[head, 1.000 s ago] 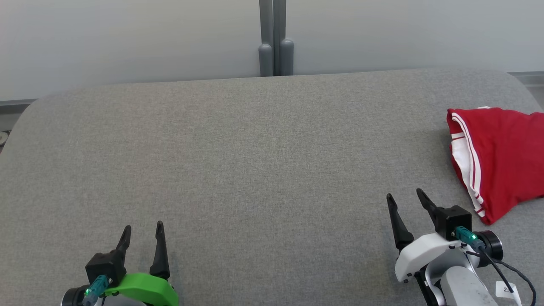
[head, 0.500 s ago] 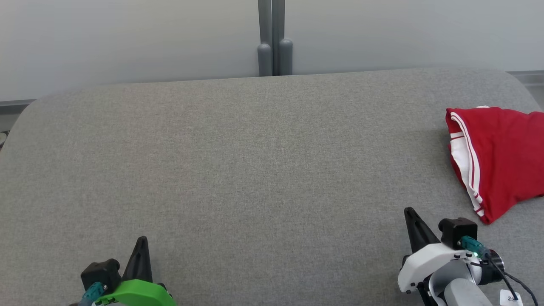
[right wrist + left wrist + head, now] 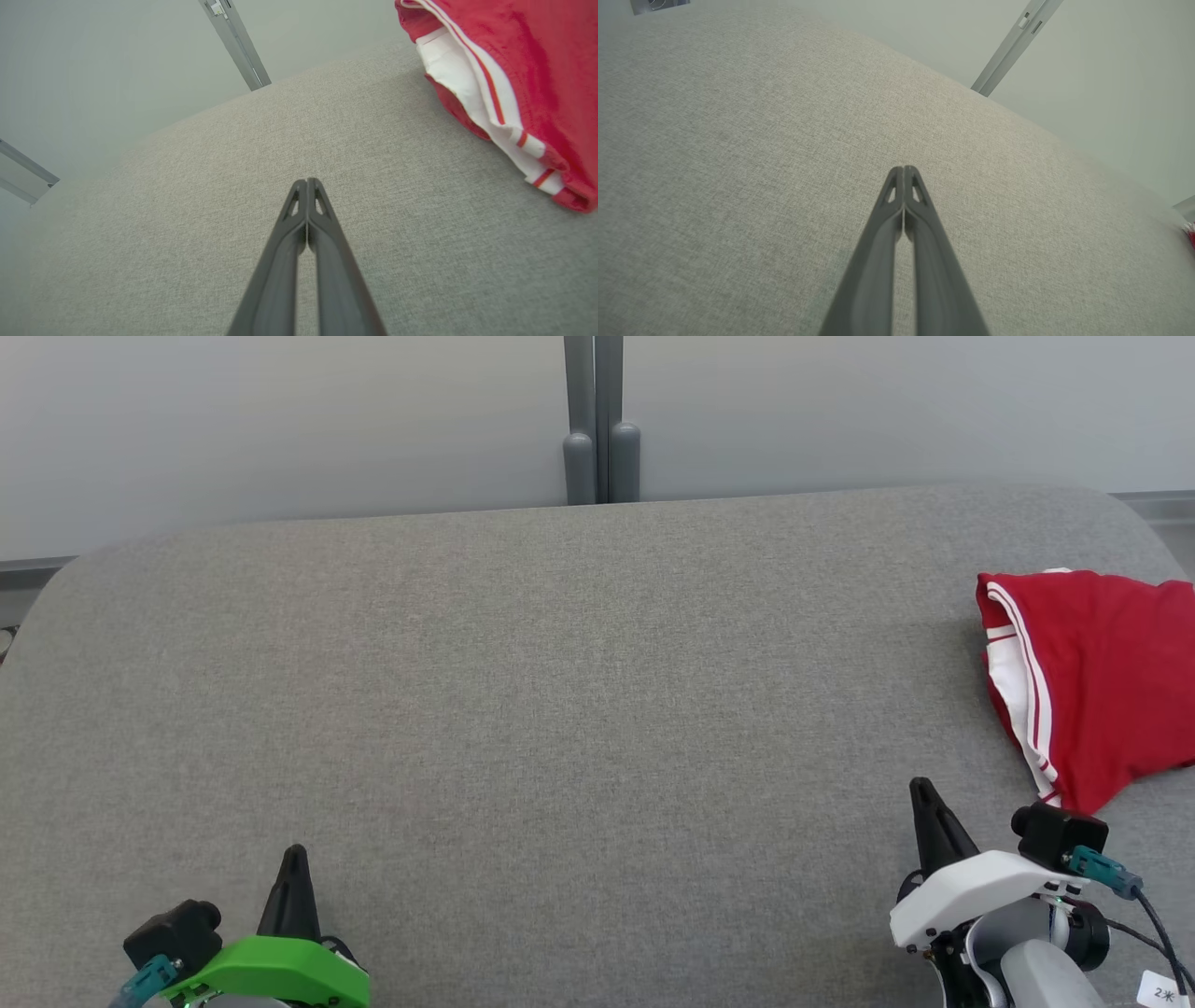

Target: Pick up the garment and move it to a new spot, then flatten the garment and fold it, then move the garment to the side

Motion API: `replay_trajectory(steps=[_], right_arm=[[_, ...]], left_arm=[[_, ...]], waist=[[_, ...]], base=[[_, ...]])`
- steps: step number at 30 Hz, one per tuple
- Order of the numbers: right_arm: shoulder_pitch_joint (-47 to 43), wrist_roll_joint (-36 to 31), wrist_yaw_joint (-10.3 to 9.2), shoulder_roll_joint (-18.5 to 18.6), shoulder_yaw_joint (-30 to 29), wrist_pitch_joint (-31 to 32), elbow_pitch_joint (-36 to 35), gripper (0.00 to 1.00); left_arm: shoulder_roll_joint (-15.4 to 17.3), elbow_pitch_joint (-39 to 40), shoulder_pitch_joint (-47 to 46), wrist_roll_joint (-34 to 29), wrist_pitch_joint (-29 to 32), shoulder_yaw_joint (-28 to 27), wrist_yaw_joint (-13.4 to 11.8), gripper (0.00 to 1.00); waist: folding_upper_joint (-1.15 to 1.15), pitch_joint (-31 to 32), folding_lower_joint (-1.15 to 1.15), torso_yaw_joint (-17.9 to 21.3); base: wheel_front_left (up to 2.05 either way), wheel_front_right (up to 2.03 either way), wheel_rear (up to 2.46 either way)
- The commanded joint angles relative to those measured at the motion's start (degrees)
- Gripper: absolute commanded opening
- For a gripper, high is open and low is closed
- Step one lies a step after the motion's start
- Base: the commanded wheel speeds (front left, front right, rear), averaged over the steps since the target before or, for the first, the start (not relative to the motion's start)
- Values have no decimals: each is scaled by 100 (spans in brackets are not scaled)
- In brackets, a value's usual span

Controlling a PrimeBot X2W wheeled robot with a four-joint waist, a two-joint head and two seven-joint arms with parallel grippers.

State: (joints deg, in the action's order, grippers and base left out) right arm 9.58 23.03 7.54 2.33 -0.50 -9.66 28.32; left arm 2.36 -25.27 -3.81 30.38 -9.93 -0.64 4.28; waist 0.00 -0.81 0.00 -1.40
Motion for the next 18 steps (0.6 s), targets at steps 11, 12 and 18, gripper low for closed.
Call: replay_trajectory(steps=[11, 12, 18], right_arm=[[-24, 1222, -2, 31, -110, 268, -345, 0], [-29, 1311, -2, 31, -118, 289, -363, 0], [-59, 1840, -3, 35, -164, 415, -467, 0]], left_arm=[[29, 292, -117, 1096, 274, -119, 78, 0], [30, 306, -119, 1180, 293, -127, 80, 0], [33, 388, -134, 1651, 419, -172, 103, 0]], waist=[[0, 6, 0, 15], [0, 7, 0, 16], [0, 11, 0, 24]], base=[[0, 0, 0], [0, 0, 0], [0, 0, 0]])
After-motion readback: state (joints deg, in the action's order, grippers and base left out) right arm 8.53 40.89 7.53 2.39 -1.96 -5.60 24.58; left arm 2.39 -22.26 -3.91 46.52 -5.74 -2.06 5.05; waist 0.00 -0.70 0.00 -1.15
